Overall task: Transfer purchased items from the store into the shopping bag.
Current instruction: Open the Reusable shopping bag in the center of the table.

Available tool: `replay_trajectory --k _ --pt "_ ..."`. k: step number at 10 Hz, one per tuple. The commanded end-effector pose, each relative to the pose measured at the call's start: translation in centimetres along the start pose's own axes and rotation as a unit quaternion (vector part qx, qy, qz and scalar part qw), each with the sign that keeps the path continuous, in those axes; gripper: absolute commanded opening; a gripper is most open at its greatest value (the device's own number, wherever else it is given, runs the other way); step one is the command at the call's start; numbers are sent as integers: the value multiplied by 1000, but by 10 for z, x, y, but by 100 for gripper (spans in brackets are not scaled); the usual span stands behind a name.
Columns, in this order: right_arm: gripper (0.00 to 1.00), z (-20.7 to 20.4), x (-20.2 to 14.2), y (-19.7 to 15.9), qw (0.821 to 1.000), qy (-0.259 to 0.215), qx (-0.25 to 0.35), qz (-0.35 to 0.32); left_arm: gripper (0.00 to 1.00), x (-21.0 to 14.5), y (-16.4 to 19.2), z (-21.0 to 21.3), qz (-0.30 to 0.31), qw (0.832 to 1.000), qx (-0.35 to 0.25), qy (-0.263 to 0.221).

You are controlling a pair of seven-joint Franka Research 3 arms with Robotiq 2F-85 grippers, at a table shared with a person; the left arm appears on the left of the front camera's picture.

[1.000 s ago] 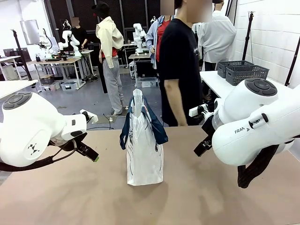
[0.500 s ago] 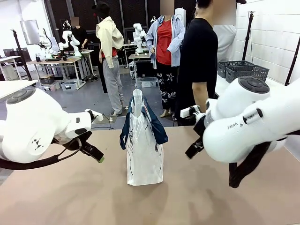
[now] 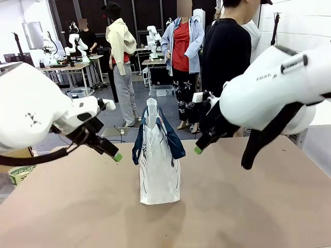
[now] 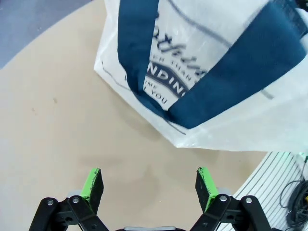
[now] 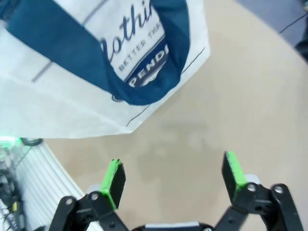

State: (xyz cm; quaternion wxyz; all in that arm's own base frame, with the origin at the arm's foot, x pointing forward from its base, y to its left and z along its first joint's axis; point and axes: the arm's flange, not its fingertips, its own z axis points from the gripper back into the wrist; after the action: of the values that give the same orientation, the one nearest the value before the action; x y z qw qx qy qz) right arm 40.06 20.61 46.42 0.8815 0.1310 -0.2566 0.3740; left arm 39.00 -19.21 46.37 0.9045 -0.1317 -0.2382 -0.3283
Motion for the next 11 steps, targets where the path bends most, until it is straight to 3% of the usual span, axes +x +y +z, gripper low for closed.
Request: replay_trajectory --k 1,3,6,11 --pt "100 4 19 -15 1000 10 12 2 100 22 12 9 16 999 -29 -1" --pt "100 17 48 -25 999 16 37 2 100 51 13 21 19 999 -37 -2" --pt "100 22 75 -34 999 30 24 14 100 75 14 33 26 998 -44 -19" --pt "100 26 76 -29 999 28 13 11 100 74 10 33 28 999 -29 -16"
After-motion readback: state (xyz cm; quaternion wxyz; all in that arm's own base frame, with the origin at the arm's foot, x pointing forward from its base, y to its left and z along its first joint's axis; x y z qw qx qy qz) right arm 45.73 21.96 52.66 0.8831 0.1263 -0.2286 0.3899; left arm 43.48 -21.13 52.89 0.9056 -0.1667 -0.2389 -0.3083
